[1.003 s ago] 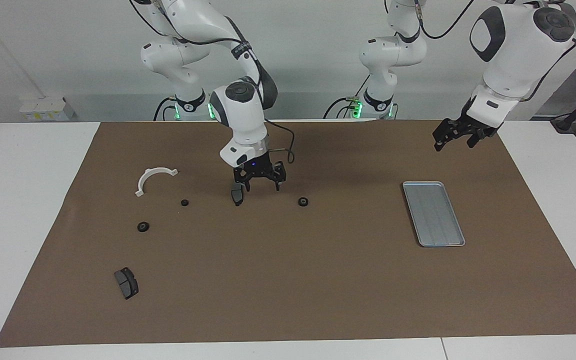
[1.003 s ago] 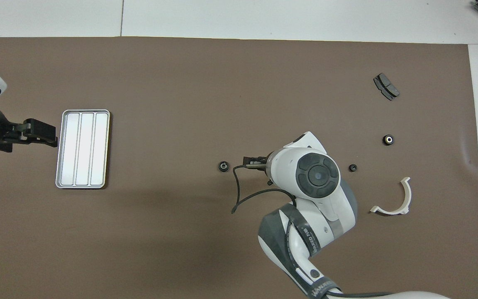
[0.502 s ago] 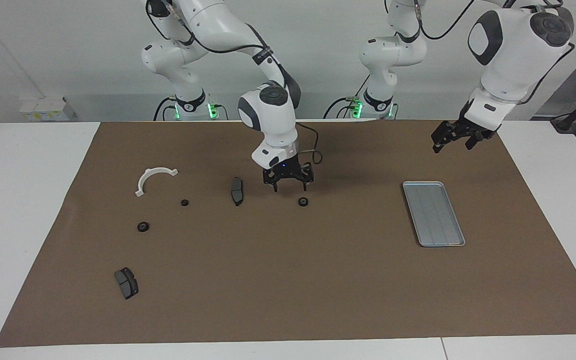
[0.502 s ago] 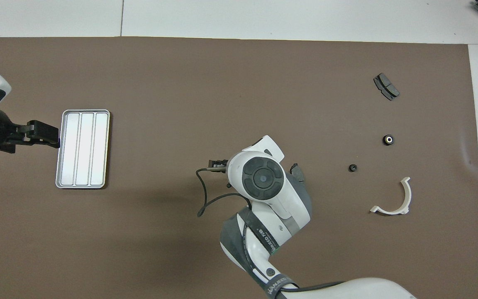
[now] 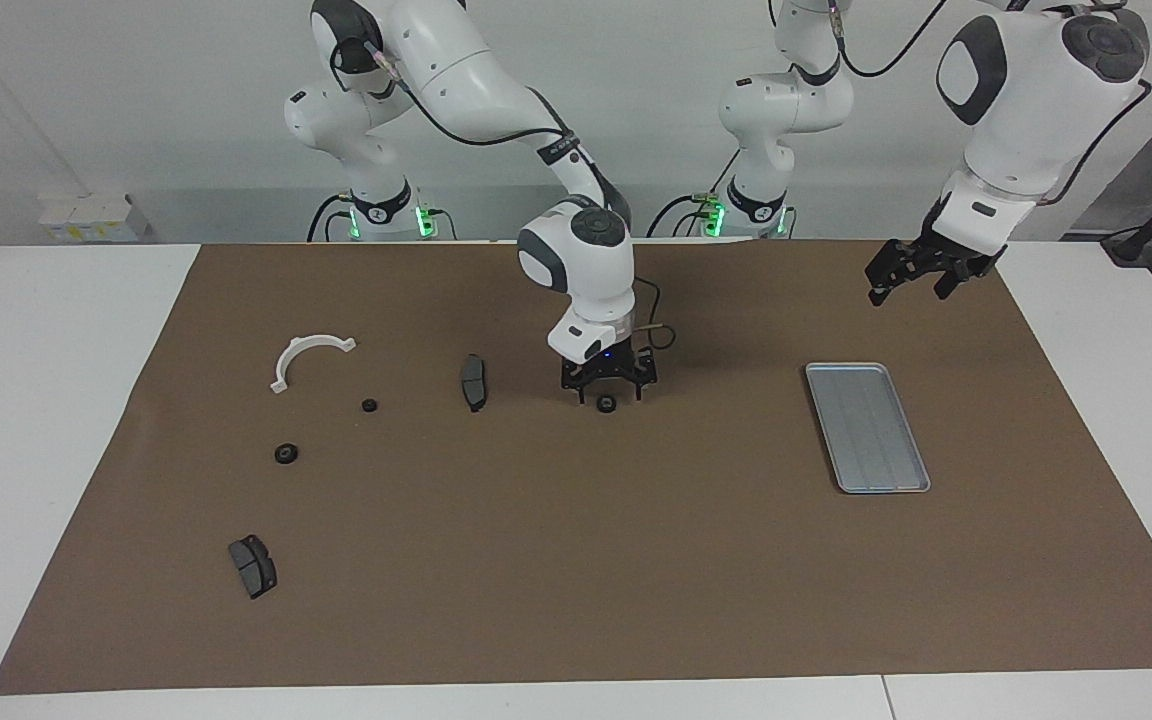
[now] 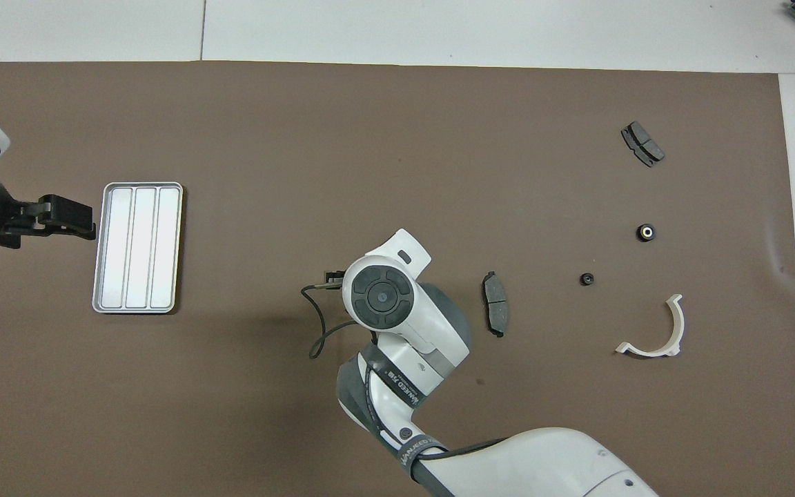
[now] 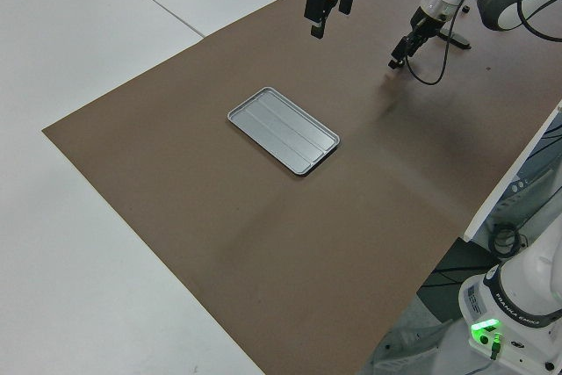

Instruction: Place bearing gear from tray to pile

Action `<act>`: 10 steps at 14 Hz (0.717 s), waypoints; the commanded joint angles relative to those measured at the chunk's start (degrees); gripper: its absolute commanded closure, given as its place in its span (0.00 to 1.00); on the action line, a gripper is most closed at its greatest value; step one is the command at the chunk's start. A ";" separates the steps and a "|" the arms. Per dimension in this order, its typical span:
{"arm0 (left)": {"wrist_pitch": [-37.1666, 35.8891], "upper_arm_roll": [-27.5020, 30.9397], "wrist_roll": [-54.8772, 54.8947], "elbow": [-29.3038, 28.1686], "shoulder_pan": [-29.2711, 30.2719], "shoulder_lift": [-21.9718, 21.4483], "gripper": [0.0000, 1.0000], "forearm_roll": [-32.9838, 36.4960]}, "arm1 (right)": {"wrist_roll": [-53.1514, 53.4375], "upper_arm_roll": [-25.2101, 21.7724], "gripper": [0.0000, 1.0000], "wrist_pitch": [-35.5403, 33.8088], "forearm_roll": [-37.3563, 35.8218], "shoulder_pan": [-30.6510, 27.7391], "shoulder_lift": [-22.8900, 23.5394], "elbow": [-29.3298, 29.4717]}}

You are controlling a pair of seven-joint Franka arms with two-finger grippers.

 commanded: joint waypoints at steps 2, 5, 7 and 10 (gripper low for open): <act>-0.03 0.15 0.49 1.72 -0.02 -1.06 0.00 0.83 | 1.58 -0.23 0.17 1.09 -3.09 -0.11 0.72 1.00; -1.08 0.15 0.31 3.47 0.16 -1.68 0.00 1.18 | 1.67 -0.41 0.63 0.13 -4.66 -0.11 0.63 1.08; -1.27 -0.02 0.05 3.39 -0.02 -2.47 0.00 1.18 | 1.76 -0.58 0.89 0.03 -5.81 -0.20 0.72 1.17; -1.00 -0.11 0.57 3.39 0.07 -2.65 0.00 1.18 | 1.58 -1.02 1.00 -1.02 -6.25 -0.98 -0.15 1.52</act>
